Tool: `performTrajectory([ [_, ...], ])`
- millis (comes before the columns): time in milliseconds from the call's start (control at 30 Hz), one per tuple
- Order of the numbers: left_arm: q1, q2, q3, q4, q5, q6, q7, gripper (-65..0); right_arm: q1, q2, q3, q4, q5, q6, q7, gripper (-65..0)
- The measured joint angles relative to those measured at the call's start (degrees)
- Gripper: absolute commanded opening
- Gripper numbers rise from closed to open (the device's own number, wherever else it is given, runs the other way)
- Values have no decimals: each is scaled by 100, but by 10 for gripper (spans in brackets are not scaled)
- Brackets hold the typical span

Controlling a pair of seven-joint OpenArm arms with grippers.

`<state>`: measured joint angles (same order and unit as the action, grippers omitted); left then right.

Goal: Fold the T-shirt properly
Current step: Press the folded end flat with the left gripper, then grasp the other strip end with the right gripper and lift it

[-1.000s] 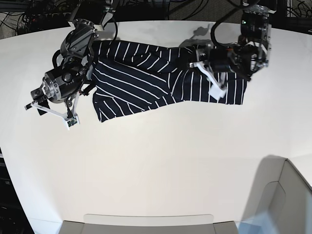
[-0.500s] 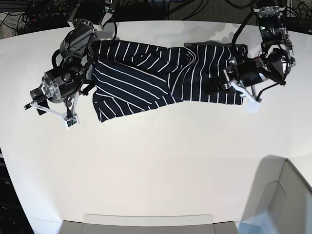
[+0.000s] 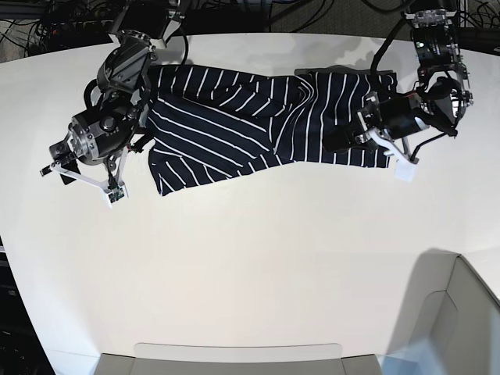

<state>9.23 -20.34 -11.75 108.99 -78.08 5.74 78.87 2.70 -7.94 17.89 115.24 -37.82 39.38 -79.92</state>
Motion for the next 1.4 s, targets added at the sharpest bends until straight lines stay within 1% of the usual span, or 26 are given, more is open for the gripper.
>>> performTrajectory([
  [433, 0, -2, 0, 0, 0, 2, -2, -650, 2, 0, 7, 4, 7, 0, 0, -300],
  [567, 2, -31, -4, 0, 186, 63, -387, -650, 66, -24, 15, 4, 11, 0, -2, -300],
  [633, 15, -33, -4, 0, 387, 127, -402, -650, 133, -72, 31, 17, 122, 0, -7, -300],
  [767, 31, -13, -4, -4, 463, 153, -393, -650, 125, -109, 9, 37, 1014, 0, -17, -300],
  [900, 33, -9, -4, -4, 459, 153, -393, -650, 295, 4, 31, 37, 1950, 0, -42, -300],
  [967, 46, -2, -4, -4, 461, 153, -396, -650, 389, 81, 31, 37, 2514, 0, -17, -300],
  [1100, 133, -9, -4, -4, 463, 153, -391, -650, 310, 50, 90, 37, 3842, 0, -37, -300],
  [1167, 133, -31, -4, -11, 468, 153, -393, -650, 92, -13, 369, 42, 4660, -2, -11, -300],
  [1267, 125, -28, 4, -20, 463, 151, -396, -650, -278, 15, 857, -98, 5840, 0, -116, -301],
  [1333, 129, -28, 24, -20, 468, 153, -391, -650, -433, 42, 1174, -267, 6535, 0, -83, -301],
  [1400, 127, -31, 24, -20, 472, 153, -396, -650, -542, 22, 1517, -435, 6804, 0, -81, -301],
])
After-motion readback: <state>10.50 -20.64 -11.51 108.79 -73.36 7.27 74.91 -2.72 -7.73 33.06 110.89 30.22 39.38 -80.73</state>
